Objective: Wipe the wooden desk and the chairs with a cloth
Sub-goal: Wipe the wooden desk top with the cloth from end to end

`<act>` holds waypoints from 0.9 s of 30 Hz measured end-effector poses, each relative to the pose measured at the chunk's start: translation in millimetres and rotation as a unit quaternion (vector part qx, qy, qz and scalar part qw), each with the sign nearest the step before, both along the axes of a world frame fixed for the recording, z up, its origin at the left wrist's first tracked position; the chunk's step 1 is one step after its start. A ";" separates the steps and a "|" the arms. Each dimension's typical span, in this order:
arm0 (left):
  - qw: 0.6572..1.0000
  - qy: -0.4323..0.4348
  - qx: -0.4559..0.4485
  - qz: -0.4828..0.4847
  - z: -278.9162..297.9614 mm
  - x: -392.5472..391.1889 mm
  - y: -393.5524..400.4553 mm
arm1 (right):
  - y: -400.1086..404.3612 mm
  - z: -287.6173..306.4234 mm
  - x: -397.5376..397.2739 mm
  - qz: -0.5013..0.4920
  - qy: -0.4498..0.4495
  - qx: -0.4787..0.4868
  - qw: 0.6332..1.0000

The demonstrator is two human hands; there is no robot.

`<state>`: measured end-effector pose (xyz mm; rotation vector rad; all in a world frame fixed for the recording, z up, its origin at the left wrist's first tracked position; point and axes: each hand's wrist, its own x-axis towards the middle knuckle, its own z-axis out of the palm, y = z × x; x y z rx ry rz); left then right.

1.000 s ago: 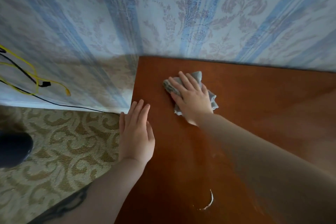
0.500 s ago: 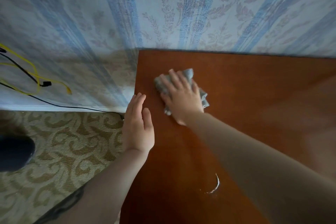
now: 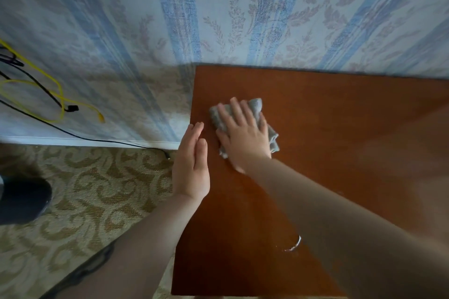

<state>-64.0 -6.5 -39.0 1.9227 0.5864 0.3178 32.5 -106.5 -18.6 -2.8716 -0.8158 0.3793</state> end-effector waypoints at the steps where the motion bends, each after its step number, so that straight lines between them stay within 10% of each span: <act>1: 1.000 -0.002 -0.010 0.001 -0.3 -0.1 1.2 | -6.0 1.3 -13.9 0.065 -0.002 0.006 0.998; 5: 0.999 0.010 -0.005 -0.030 0.7 -5.9 2.2 | -71.3 8.5 -4.9 0.309 0.022 -0.038 0.950; 13: 0.998 -0.029 -0.049 0.039 5.6 -6.7 -2.0 | 2.2 -3.7 36.8 -0.095 0.003 -0.008 0.995; 20: 0.984 0.009 -0.181 0.003 14.2 -8.6 20.4 | -56.1 5.9 -8.4 0.380 0.020 -0.016 0.924; 27: 0.963 0.054 -0.258 -0.054 17.6 -12.6 37.4 | 0.5 1.8 13.8 -0.046 0.009 -0.004 0.999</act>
